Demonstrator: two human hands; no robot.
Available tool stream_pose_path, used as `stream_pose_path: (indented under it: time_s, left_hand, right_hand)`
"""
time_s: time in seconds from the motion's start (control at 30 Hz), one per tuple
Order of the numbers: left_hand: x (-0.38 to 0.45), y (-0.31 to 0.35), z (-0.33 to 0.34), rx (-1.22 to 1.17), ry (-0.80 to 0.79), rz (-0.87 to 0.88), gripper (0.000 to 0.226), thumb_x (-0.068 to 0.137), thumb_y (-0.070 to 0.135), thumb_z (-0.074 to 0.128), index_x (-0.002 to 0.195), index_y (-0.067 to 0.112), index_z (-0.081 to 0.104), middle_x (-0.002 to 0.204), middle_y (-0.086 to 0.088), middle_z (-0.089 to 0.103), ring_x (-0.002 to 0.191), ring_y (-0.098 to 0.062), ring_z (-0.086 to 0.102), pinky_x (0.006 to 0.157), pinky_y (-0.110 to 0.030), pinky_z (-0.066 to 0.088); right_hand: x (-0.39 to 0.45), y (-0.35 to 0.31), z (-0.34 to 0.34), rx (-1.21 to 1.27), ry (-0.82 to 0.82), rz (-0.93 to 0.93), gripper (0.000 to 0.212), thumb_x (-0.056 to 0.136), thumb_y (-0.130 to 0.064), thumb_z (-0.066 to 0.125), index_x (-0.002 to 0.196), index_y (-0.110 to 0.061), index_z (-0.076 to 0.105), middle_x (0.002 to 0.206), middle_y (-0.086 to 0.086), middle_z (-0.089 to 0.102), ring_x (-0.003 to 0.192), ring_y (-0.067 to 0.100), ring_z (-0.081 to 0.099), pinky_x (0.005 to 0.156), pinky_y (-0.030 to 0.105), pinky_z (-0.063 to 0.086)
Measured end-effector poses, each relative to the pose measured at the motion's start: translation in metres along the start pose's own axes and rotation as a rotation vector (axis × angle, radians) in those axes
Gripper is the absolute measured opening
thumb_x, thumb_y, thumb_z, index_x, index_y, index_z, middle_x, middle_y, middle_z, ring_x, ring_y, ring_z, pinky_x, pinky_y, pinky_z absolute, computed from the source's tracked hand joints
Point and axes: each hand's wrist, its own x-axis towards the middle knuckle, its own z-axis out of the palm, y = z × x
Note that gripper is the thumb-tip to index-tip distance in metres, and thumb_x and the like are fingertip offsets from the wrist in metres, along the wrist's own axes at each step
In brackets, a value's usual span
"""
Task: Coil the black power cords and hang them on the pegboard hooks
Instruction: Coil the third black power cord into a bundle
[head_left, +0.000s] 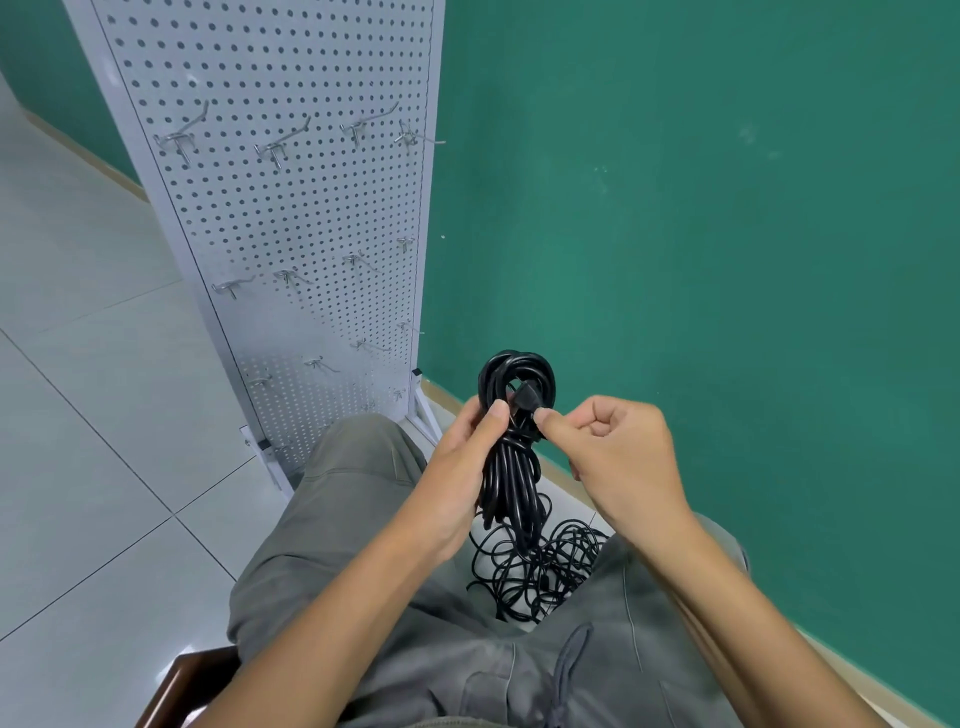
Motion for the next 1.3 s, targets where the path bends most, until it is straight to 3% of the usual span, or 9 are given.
stream_pose_path:
  time_s: [0.1, 0.23, 0.37, 0.47, 0.67, 0.83, 0.97, 1.1, 1.3]
  left_hand:
    - [0.000, -0.002, 0.002, -0.002, 0.027, 0.037, 0.027, 0.103, 0.035, 0.055, 0.128, 0.026, 0.063, 0.124, 0.005, 0.073, 0.124, -0.008, 0.063, 0.111, -0.033, 0.044]
    - [0.000, -0.006, 0.004, -0.033, 0.038, 0.094, 0.018, 0.104, 0.024, 0.056, 0.119, 0.027, 0.064, 0.112, 0.010, 0.076, 0.111, -0.001, 0.067, 0.087, -0.017, 0.052]
    - [0.000, -0.007, 0.003, 0.026, 0.025, 0.162, 0.029, 0.102, 0.022, 0.059, 0.131, 0.021, 0.062, 0.124, -0.002, 0.071, 0.121, -0.011, 0.064, 0.094, -0.020, 0.051]
    - [0.000, -0.007, 0.003, 0.059, -0.010, 0.173, 0.033, 0.102, 0.021, 0.056, 0.135, 0.027, 0.059, 0.128, 0.007, 0.071, 0.125, -0.006, 0.062, 0.097, -0.017, 0.048]
    - [0.000, -0.006, 0.001, 0.058, -0.053, 0.164, 0.055, 0.102, 0.022, 0.055, 0.153, 0.037, 0.041, 0.132, 0.009, 0.069, 0.130, -0.008, 0.060, 0.110, -0.027, 0.046]
    - [0.001, -0.012, 0.003, 0.027, -0.017, 0.159, 0.054, 0.101, 0.018, 0.058, 0.151, 0.033, 0.044, 0.135, 0.004, 0.068, 0.129, -0.008, 0.060, 0.107, -0.024, 0.047]
    - [0.003, -0.015, 0.001, 0.013, -0.010, 0.115, 0.038, 0.102, 0.014, 0.056, 0.140, 0.016, 0.056, 0.128, 0.000, 0.072, 0.125, -0.011, 0.064, 0.101, -0.021, 0.050]
    - [0.003, -0.013, 0.001, 0.030, -0.022, 0.119, 0.035, 0.102, 0.009, 0.055, 0.137, 0.015, 0.059, 0.128, 0.006, 0.072, 0.123, -0.005, 0.063, 0.095, -0.015, 0.048]
    - [0.002, -0.015, 0.001, 0.031, -0.019, 0.133, 0.039, 0.102, 0.010, 0.056, 0.141, 0.017, 0.057, 0.131, 0.004, 0.071, 0.128, -0.007, 0.061, 0.100, -0.015, 0.047]
  right_hand:
    - [0.003, -0.001, 0.002, -0.080, 0.036, 0.007, 0.034, 0.083, -0.029, 0.080, 0.060, -0.011, 0.063, 0.041, -0.005, 0.048, 0.040, 0.009, 0.034, 0.045, 0.016, 0.034]
    - [0.004, -0.002, 0.006, -0.191, 0.065, -0.005, 0.033, 0.080, -0.031, 0.080, 0.057, -0.014, 0.062, 0.038, -0.012, 0.046, 0.039, 0.008, 0.038, 0.046, 0.019, 0.035]
    - [0.008, -0.006, 0.006, -0.281, 0.031, 0.002, 0.032, 0.078, -0.030, 0.079, 0.057, -0.014, 0.062, 0.037, -0.015, 0.046, 0.041, 0.007, 0.041, 0.048, 0.021, 0.037]
    - [0.014, -0.009, 0.002, -0.312, 0.016, 0.012, 0.030, 0.079, -0.028, 0.078, 0.061, -0.009, 0.065, 0.040, -0.010, 0.048, 0.043, 0.008, 0.039, 0.047, 0.022, 0.038]
    - [0.017, -0.012, -0.001, -0.360, -0.010, -0.003, 0.038, 0.085, -0.028, 0.073, 0.075, 0.008, 0.066, 0.069, 0.025, 0.065, 0.054, 0.016, 0.041, 0.052, 0.033, 0.043]
    - [0.015, -0.006, 0.008, -0.433, 0.046, -0.031, 0.034, 0.085, -0.027, 0.072, 0.075, 0.005, 0.067, 0.068, 0.019, 0.067, 0.066, 0.037, 0.057, 0.062, 0.037, 0.052]
    - [0.021, -0.002, 0.007, -0.423, -0.018, 0.022, 0.032, 0.084, -0.025, 0.073, 0.075, 0.006, 0.067, 0.068, 0.020, 0.068, 0.055, 0.028, 0.051, 0.056, 0.032, 0.049]
    - [0.022, 0.001, 0.003, -0.388, -0.060, 0.054, 0.035, 0.084, -0.024, 0.074, 0.076, 0.009, 0.065, 0.071, 0.025, 0.066, 0.054, 0.017, 0.043, 0.051, 0.029, 0.039]
    - [0.021, 0.000, 0.005, -0.430, -0.041, 0.032, 0.032, 0.083, -0.023, 0.073, 0.073, 0.007, 0.066, 0.070, 0.021, 0.068, 0.054, 0.017, 0.044, 0.051, 0.033, 0.046]
